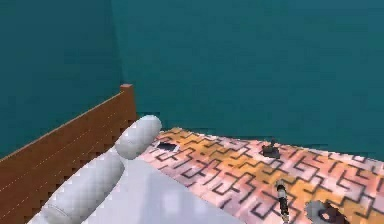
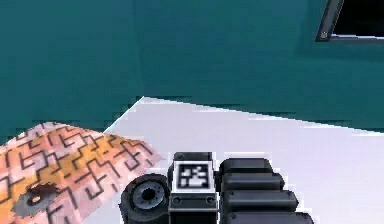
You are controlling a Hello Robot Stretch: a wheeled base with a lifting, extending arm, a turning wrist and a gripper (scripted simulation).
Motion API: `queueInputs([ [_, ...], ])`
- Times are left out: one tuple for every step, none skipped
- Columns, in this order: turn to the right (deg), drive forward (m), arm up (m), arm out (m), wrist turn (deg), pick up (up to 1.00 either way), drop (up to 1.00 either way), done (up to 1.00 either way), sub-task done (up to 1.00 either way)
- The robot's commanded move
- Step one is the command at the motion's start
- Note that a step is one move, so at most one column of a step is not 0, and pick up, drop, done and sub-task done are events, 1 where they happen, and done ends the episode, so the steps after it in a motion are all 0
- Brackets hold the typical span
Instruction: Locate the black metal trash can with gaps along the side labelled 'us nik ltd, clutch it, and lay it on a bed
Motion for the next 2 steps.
queueInputs([
  [36.0,0.00,0.00,0.00,0.0,0.00,0.00,0.00,0.00],
  [-24.0,0.00,0.00,0.00,0.0,0.00,0.00,0.00,0.00],
])
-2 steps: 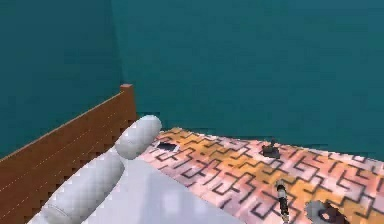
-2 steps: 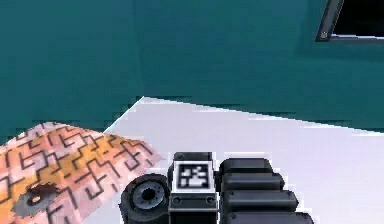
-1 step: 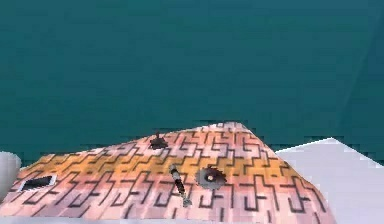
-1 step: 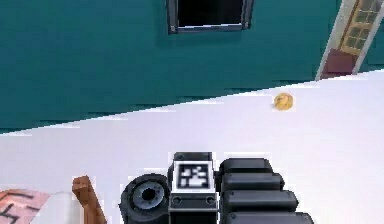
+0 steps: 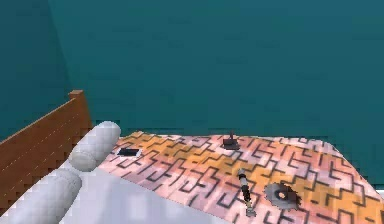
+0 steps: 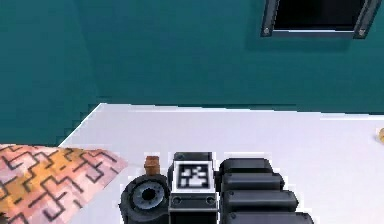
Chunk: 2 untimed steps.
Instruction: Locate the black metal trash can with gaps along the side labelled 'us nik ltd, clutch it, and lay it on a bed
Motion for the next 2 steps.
queueInputs([
  [6.0,0.00,0.00,0.00,0.0,0.00,0.00,0.00,0.00],
  [-45.0,0.00,0.00,0.00,0.0,0.00,0.00,0.00,0.00],
])
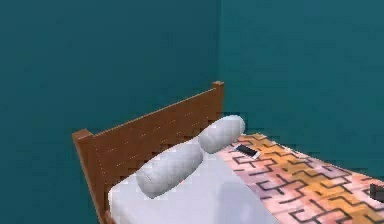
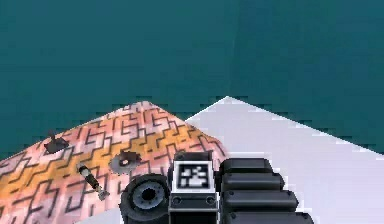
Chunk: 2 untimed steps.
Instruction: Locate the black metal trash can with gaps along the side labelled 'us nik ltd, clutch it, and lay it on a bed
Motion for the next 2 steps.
queueInputs([
  [-33.0,0.00,0.00,0.00,0.0,0.00,0.00,0.00,0.00],
  [0.0,0.10,0.00,0.00,0.0,0.00,0.00,0.00,0.00],
])
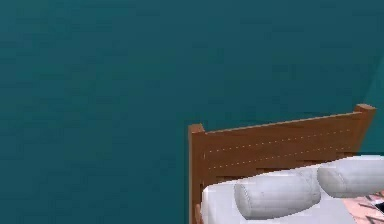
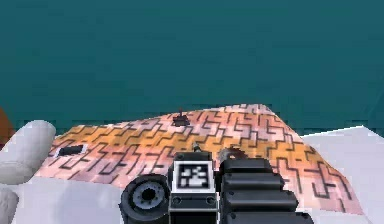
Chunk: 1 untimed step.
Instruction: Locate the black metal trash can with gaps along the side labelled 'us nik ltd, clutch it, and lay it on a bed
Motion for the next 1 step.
queueInputs([
  [45.0,0.00,0.00,0.00,0.0,0.00,0.00,0.00,0.00],
])
